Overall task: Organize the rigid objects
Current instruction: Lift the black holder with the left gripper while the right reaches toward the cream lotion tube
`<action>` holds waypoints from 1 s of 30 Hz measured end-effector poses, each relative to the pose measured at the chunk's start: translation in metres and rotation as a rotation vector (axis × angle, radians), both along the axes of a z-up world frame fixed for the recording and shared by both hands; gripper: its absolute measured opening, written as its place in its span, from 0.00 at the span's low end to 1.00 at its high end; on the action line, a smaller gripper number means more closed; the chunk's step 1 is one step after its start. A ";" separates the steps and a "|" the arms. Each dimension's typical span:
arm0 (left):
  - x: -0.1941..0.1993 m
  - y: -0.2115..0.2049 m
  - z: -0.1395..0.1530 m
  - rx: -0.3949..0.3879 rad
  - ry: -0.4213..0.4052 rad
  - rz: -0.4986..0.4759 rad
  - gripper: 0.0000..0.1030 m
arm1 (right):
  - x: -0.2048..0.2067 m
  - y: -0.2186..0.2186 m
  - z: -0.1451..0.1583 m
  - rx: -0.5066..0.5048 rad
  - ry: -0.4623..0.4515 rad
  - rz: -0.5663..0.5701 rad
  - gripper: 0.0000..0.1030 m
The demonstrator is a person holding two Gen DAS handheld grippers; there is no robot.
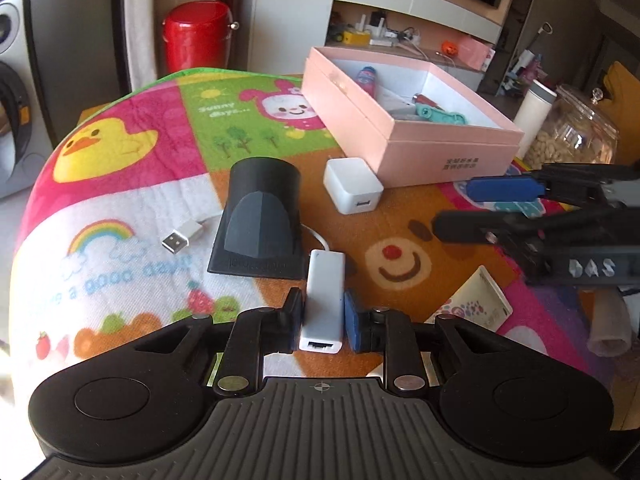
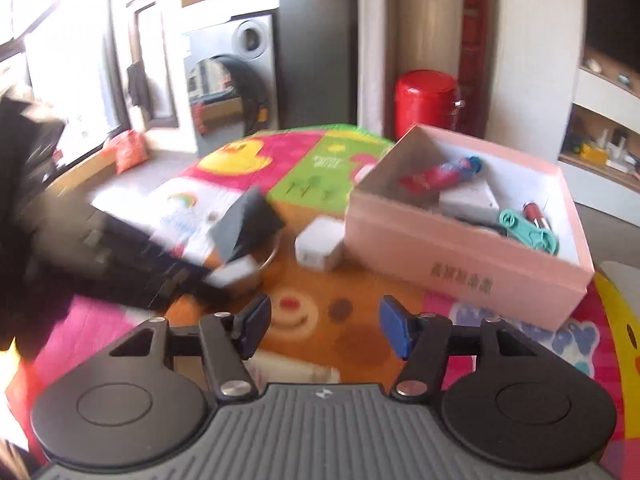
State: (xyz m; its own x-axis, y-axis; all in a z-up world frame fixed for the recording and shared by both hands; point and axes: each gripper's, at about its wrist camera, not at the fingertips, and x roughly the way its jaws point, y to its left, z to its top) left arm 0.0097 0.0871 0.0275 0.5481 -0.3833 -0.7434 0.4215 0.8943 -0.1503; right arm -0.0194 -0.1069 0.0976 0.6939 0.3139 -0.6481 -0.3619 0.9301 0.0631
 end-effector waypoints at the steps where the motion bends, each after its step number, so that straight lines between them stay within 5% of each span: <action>1: -0.001 0.004 0.000 0.001 -0.003 0.016 0.25 | 0.011 0.005 -0.001 0.026 0.023 -0.041 0.59; 6: -0.002 0.021 -0.001 -0.054 0.013 0.060 0.26 | 0.067 0.033 -0.025 0.108 0.135 -0.217 0.55; 8: -0.003 0.027 0.001 -0.079 0.021 0.067 0.26 | 0.077 0.042 -0.035 0.069 0.150 -0.232 0.37; 15: -0.017 0.033 0.012 -0.200 0.131 0.010 0.25 | 0.039 0.020 -0.029 0.020 0.135 -0.139 0.31; 16: -0.019 0.030 0.011 -0.208 0.144 -0.001 0.25 | 0.031 0.013 -0.029 0.002 0.131 -0.141 0.27; 17: -0.019 0.027 0.010 -0.215 0.154 -0.011 0.25 | 0.021 0.003 -0.029 -0.026 0.124 -0.146 0.05; 18: -0.018 0.023 0.009 -0.220 0.160 -0.017 0.25 | 0.013 -0.006 -0.030 -0.054 0.121 -0.161 0.02; 24: 0.003 0.003 0.010 -0.262 0.150 0.023 0.25 | -0.021 -0.051 -0.024 -0.029 0.118 -0.113 0.15; 28: 0.011 0.009 0.034 -0.237 0.007 0.104 0.25 | -0.041 -0.032 -0.012 -0.001 0.091 0.082 0.56; 30: 0.017 0.021 0.045 -0.210 -0.073 0.191 0.25 | -0.044 -0.014 -0.009 0.013 0.074 0.161 0.60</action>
State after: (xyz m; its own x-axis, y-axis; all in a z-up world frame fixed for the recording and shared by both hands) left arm 0.0263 0.1081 0.0724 0.6745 -0.4094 -0.6144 0.2654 0.9110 -0.3157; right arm -0.0635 -0.1213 0.0887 0.5846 0.4258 -0.6907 -0.4996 0.8596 0.1071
